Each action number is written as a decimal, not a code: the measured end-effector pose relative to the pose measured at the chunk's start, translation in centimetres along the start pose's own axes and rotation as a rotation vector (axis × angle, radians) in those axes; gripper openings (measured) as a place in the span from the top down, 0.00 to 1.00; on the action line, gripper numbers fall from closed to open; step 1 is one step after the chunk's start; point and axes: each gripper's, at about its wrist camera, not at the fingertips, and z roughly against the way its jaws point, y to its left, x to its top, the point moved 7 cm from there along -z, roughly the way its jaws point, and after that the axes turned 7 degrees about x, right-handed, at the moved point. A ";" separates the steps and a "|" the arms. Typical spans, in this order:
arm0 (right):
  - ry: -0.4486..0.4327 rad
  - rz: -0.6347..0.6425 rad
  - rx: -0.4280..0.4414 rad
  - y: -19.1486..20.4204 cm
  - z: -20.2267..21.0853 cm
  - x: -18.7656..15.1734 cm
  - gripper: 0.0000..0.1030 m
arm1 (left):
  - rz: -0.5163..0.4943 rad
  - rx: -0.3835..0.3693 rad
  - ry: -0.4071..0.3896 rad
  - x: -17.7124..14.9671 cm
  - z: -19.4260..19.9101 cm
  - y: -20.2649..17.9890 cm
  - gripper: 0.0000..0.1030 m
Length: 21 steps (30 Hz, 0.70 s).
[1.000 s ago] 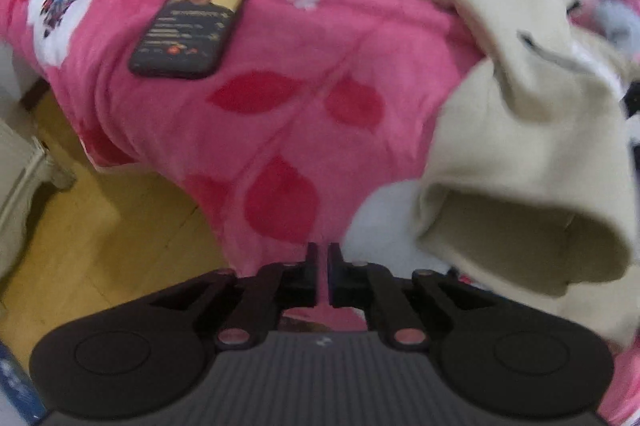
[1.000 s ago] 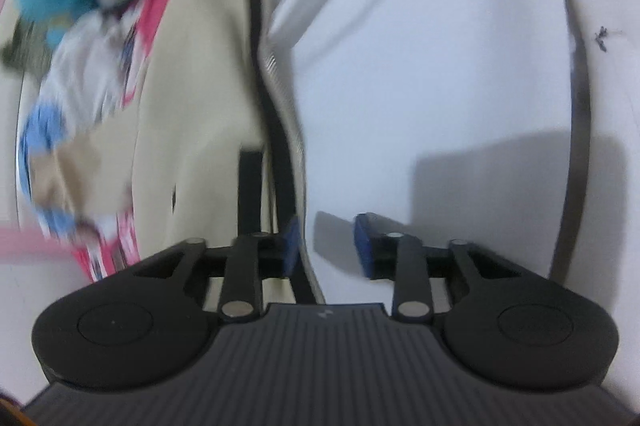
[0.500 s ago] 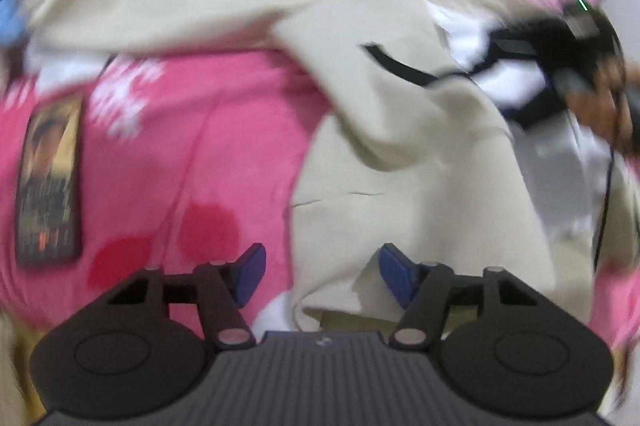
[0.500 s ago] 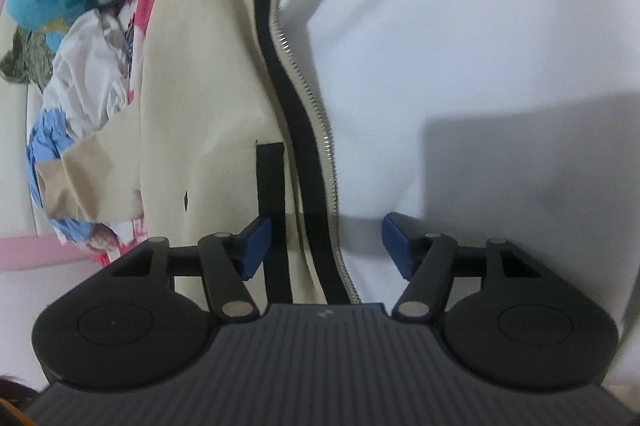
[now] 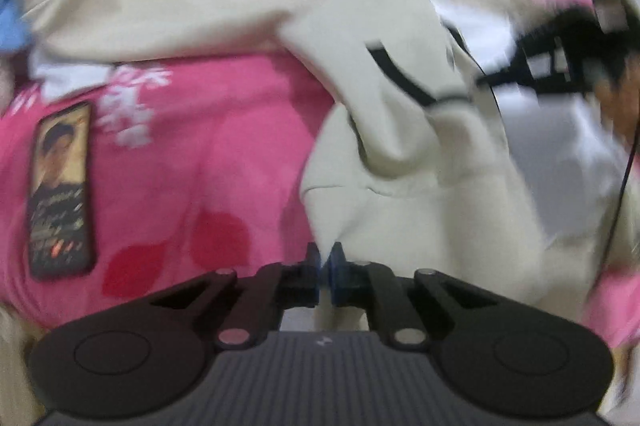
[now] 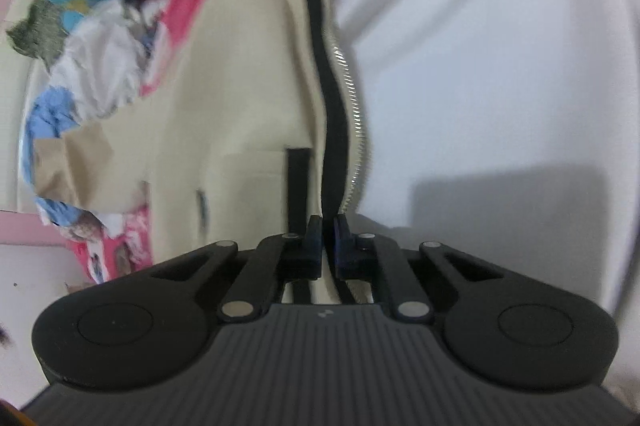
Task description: Fold clothes
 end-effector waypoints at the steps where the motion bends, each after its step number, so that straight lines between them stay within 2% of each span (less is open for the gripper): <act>1: -0.025 0.006 0.000 0.3 0.9 0.2 0.96 | 0.060 -0.021 0.010 -0.1 0.4 0.8 0.95; 2: -0.045 0.007 -0.005 0.4 1.6 0.4 0.96 | 0.119 -0.043 0.020 -0.2 0.8 1.6 0.95; 4: -0.061 -0.008 -0.041 -0.9 2.4 0.7 0.96 | 0.278 -0.096 0.098 -1.2 -0.5 3.1 0.95; 7: -0.046 -0.061 -0.112 -4.1 2.2 0.4 0.96 | 0.548 -0.156 0.220 -3.9 -3.8 5.8 0.95; 9: -0.027 -0.082 -0.164 -5.8 1.4 0.1 0.96 | 0.659 -0.195 0.242 -4.6 -4.7 6.7 0.95; 10: -0.022 -0.098 -0.168 -6.1 1.4 0.1 0.96 | 0.660 -0.198 0.241 -4.6 -4.7 6.8 0.95; 12: -0.005 -0.061 -0.217 -5.6 1.7 0.3 0.96 | 0.578 -0.170 0.218 -4.3 -4.1 6.2 0.95; 15: 0.022 0.021 -0.298 -4.4 2.3 0.7 0.84 | 0.403 -0.122 0.186 -3.5 -2.7 4.8 0.93; 16: 0.025 0.062 -0.323 -3.7 2.5 1.0 0.84 | 0.375 -0.116 0.174 -3.2 -2.3 4.7 0.91; 17: 0.012 0.110 -0.332 -2.7 2.9 1.6 0.83 | 0.347 -0.110 0.161 -2.9 -1.8 4.7 0.87; 19: -0.026 0.179 -0.326 -0.8 3.4 3.3 0.74 | 0.291 -0.099 0.135 -2.3 -0.8 4.6 0.64; 21: -0.068 0.230 -0.306 0.8 3.8 5.2 0.52 | 0.271 -0.095 0.087 -1.2 -0.2 4.9 0.53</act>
